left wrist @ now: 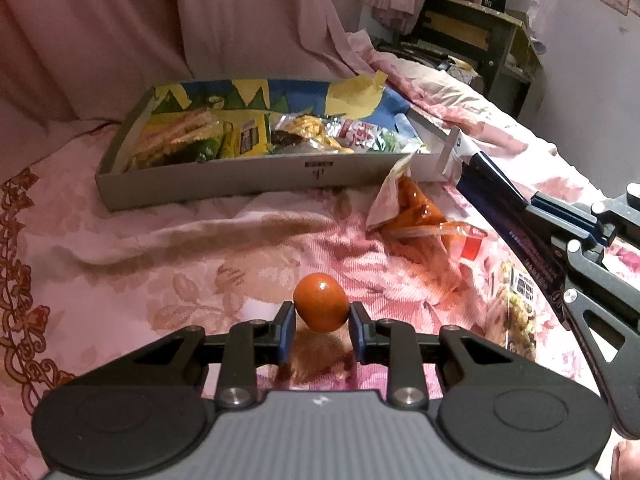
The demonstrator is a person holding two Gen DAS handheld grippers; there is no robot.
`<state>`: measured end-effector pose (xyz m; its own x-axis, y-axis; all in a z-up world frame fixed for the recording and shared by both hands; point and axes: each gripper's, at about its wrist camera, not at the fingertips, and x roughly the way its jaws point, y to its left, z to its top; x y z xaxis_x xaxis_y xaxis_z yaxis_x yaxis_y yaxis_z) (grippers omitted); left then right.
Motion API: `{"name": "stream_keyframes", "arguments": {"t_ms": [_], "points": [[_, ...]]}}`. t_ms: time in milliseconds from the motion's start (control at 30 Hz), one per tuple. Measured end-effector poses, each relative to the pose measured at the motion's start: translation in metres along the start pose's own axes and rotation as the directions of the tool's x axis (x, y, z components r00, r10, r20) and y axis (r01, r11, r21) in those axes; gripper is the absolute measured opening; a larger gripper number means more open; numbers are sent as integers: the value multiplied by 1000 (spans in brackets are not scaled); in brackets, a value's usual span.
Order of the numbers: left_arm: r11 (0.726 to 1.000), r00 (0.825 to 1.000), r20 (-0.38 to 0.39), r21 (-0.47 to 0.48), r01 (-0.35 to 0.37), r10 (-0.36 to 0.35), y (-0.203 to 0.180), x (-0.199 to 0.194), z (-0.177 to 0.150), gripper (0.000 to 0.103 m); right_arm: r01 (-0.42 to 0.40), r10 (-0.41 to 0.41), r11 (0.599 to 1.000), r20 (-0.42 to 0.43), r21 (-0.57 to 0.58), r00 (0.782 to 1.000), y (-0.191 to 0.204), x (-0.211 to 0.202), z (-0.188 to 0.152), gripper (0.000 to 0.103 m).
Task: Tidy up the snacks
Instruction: 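Lift and carry the mandarin with left tool while right tool carries the blue bar to the box, then open left gripper over the box while right gripper releases the blue bar into it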
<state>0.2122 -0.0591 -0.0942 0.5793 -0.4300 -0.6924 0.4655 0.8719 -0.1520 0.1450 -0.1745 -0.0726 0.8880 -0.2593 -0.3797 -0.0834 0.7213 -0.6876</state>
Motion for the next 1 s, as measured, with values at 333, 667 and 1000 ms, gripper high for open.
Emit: {"name": "stream_keyframes", "arguments": {"t_ms": [333, 667, 1000], "points": [[999, 977, 211, -39, 11, -3, 1, -10, 47, 31, 88, -87, 996, 97, 2, 991, -11, 9, 15, 2], [994, 964, 264, -108, 18, 11, 30, 23, 92, 31, 42, -79, 978, 175, 202, 981, -45, 54, 43, 2], [980, 973, 229, -188, 64, -20, 44, 56, 103, 31, -13, -19, 941, 89, 338, 996, -54, 121, 50, 2]]}}
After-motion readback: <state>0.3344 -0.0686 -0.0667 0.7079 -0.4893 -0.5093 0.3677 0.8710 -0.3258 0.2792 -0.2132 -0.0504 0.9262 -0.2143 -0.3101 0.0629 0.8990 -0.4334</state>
